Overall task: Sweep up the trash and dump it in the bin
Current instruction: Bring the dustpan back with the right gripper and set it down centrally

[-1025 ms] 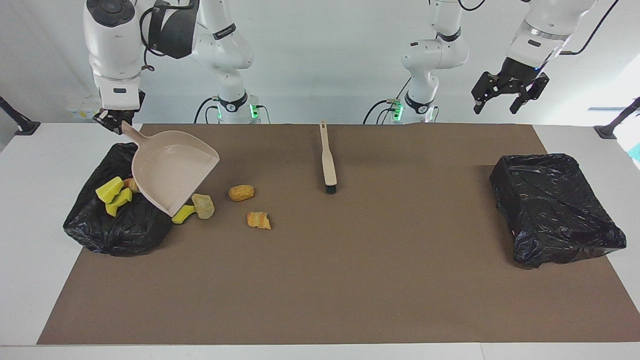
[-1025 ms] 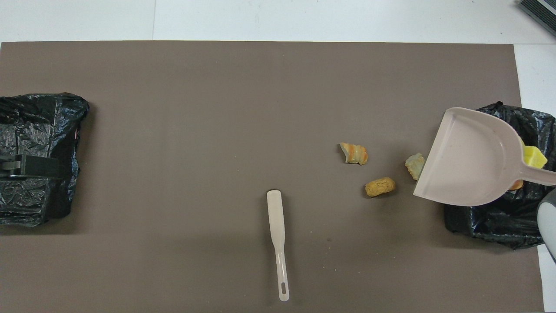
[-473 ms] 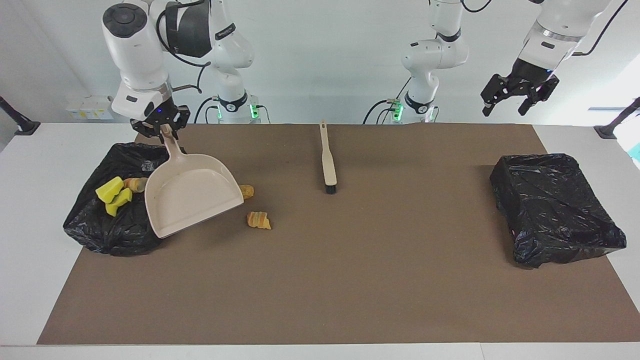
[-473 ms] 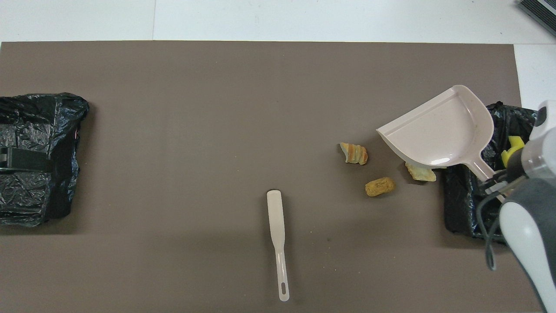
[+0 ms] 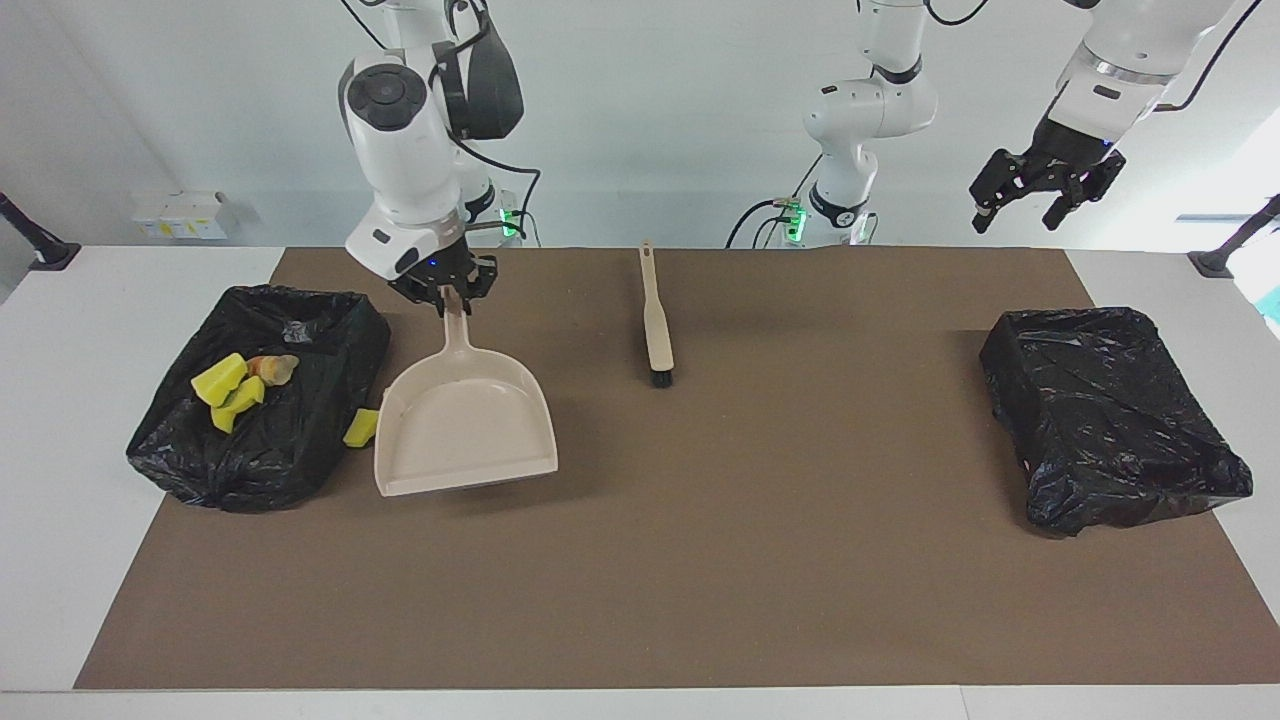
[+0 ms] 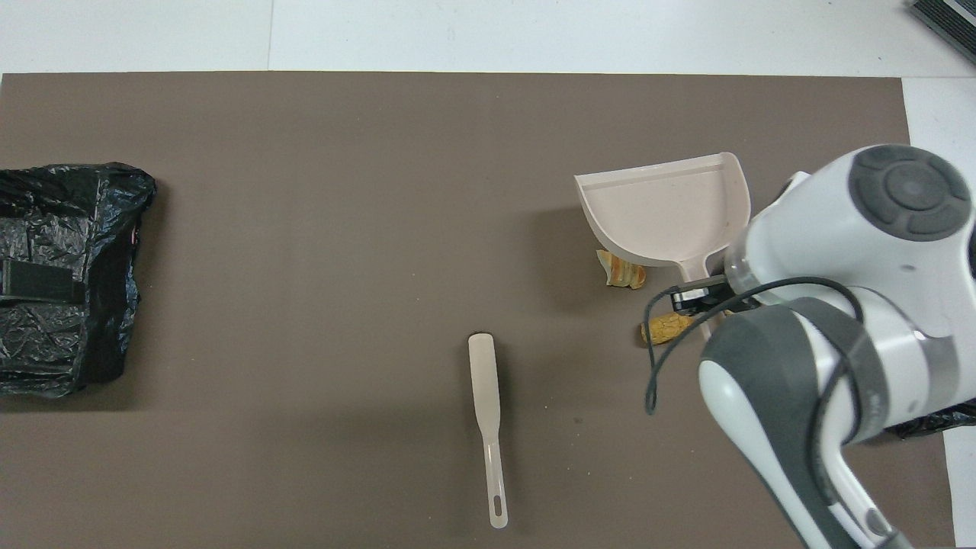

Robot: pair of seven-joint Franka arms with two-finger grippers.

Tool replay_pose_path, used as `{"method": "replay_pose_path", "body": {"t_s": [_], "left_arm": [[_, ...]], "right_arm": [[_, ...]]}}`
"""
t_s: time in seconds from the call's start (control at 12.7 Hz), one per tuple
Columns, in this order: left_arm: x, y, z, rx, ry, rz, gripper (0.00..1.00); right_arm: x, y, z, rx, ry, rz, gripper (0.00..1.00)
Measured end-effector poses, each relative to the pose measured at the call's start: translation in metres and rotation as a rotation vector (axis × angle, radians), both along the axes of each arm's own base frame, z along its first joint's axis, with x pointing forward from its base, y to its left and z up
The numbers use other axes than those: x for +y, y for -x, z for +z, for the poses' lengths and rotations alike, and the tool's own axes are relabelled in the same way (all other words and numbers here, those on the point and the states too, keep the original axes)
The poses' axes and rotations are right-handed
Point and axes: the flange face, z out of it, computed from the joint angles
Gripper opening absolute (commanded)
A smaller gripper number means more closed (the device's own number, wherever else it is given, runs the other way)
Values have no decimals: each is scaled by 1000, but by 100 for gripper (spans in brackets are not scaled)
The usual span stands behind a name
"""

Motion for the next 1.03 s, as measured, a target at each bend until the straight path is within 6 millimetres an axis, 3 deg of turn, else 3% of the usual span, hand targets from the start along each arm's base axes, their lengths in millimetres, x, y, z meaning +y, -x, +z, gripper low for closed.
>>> {"method": "replay_pose_path", "body": {"t_s": [0.32,0.55,0.87,0.95,1.03], "left_arm": [[0,0,0,5,0,1,100],[0,1,-1,13,-1,0,100],[-1,2,-2,21,-1,-1,100],[0,2,-2,21,-1,-1,100],[0,2,-2,22,-1,0,100]], "right_arm": [[102,-10,-39,-22,-89,-120,0],[157,-20,-69,-46,-123,-175,0],[219,-50,-114,-56,-118,-202,0],[227,-57,-126,-62,-119,-203,98],[229,-62,-132,-77,-119,-202,100]]}}
